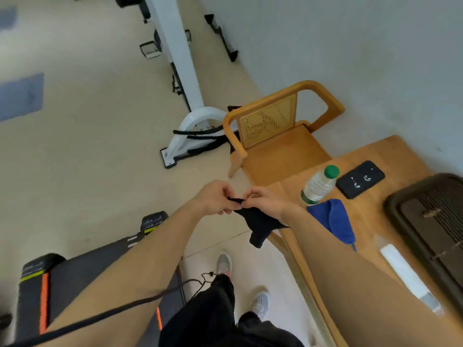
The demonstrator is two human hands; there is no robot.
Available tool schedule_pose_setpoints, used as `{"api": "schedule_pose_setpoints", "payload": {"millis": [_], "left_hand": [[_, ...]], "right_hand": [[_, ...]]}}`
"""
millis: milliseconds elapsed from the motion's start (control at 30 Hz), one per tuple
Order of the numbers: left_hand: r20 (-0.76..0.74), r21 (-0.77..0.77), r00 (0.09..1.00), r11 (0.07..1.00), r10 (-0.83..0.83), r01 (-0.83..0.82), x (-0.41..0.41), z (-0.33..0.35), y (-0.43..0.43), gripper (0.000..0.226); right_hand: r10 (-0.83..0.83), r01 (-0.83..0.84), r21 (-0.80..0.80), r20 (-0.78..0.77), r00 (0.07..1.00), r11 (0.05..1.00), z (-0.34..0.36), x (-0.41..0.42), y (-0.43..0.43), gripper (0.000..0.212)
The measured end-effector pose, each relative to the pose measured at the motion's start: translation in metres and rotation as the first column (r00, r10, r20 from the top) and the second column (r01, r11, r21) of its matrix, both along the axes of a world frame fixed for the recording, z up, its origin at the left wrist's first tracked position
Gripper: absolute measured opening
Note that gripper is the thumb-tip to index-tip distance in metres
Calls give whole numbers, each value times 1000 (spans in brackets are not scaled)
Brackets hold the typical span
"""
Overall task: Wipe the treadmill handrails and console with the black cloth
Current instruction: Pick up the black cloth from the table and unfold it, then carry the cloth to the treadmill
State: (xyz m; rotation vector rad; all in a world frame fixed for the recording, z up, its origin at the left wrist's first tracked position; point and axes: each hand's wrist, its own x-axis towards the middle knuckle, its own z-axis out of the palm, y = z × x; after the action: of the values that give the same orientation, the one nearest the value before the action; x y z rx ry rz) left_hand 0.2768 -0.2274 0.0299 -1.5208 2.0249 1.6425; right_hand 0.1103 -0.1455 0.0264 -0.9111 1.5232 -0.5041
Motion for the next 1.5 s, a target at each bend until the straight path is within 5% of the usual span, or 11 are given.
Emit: {"api": "schedule_pose_setpoints", "payload": {"millis": [267,433,567,667,833,1000,1100,1333,1500], "left_hand": [[-54,-215,866,841,498,-497,134,9,-85,39],[45,-503,837,736,546,-453,218,17,-150,38],[-34,-562,845,689,533,-458,274,27,-201,37],[-89,-520,825,680,558,-517,315,32,-235,28],[-132,-459,756,637,641,-620,371,32,-299,31],[-65,-478,648,546,759,-688,430,23,-365,32],[-28,-508,520,436,854,-743,466,19,-397,29],[-79,-495,-47,-80,996,-865,544,22,-413,34],[-126,-437,-342,-362,931,-823,598,20,-384,33]], "right_hand": [[338,-368,-137,-203,919,920,15,110,-155,11],[416,-496,-152,-370,831,855,16,199,-254,16],[405,-602,-209,-569,716,771,17,266,-322,50],[508,-713,-256,-551,662,652,26,310,-365,69],[628,-783,-295,-475,617,547,24,373,-443,31],[816,-890,-146,-357,455,432,13,435,-542,8],[870,-945,-111,-367,328,309,1,477,-597,13],[884,-993,-22,-458,-91,-114,-12,584,-667,10],[743,-958,-101,-654,-138,-267,-11,678,-677,19]]}}
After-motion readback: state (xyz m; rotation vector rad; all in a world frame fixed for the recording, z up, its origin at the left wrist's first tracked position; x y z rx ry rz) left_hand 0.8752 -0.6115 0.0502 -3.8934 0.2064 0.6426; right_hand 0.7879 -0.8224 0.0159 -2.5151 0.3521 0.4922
